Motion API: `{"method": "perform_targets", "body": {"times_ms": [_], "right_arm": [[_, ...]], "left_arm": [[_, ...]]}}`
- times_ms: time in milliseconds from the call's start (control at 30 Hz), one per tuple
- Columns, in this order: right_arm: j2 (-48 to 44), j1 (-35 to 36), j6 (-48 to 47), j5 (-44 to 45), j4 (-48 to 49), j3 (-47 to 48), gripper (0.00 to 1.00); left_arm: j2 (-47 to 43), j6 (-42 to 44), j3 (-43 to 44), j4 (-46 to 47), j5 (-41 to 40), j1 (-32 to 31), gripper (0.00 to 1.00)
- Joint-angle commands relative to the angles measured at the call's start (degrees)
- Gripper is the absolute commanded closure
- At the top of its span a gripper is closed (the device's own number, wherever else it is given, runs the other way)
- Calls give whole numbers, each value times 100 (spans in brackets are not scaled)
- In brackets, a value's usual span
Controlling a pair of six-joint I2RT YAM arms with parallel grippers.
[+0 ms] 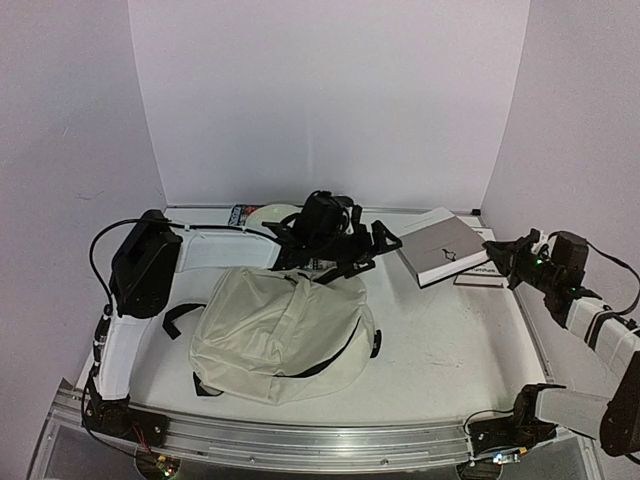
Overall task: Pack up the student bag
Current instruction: Adjust the book.
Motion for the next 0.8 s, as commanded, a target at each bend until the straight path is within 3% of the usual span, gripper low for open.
{"method": "perform_targets", "body": {"times_ms": [0, 267, 400, 533, 767], "right_arm": [[-250, 33, 236, -155, 703, 38, 100], [-309, 208, 554, -164, 1059, 29, 100], [-295, 425, 624, -128, 1175, 60, 100], [-295, 768, 625, 13, 1225, 76, 100], [-210, 1517, 516, 394, 1262, 83, 100]], "left_arm": [[340, -420, 703, 449, 290, -106, 1], [807, -812, 966, 654, 381, -123, 2], [800, -1044, 836, 1134, 460, -123, 9], [581, -1343, 310, 1962, 407, -110, 19], [-110, -1978, -1356, 3660, -1, -63, 35]]}}
